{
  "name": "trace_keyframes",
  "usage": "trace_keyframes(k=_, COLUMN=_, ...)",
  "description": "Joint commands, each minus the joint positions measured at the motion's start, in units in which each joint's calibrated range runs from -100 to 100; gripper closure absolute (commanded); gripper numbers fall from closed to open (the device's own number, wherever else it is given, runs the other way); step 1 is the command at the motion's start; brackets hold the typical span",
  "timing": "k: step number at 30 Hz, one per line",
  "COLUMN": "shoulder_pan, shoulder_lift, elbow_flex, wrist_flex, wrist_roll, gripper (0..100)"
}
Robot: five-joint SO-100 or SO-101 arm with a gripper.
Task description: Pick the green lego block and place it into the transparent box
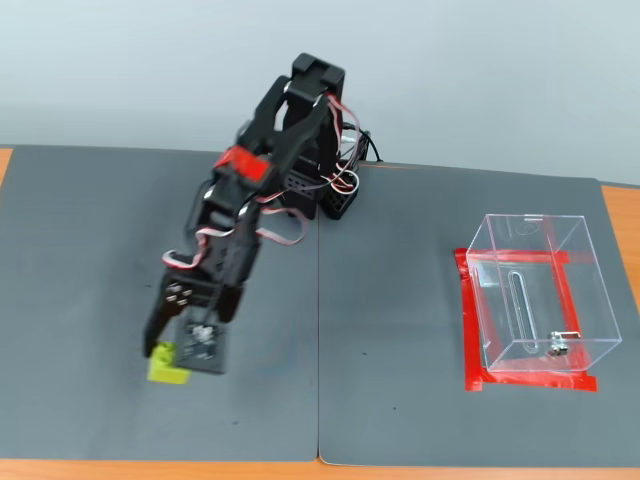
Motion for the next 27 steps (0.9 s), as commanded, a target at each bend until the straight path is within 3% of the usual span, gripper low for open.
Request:
trace_keyframes(k=1, shoulder_pan=-4.8, shoulder_lift=-7.7, elbow_flex=-1.7, wrist_flex=1.6, wrist_roll=-0.1, gripper=86)
trace_keyframes(k=18, shoulder_pan=-40.1, shoulder_lift=-28.3, elbow_flex=7.3, wrist_flex=1.4, wrist_roll=-0.2, gripper=86)
trace_keyframes(k=27, shoulder_pan=-58.7, shoulder_lift=-29.6, elbow_flex=8.0, wrist_flex=1.3, wrist_roll=-0.2, gripper=86)
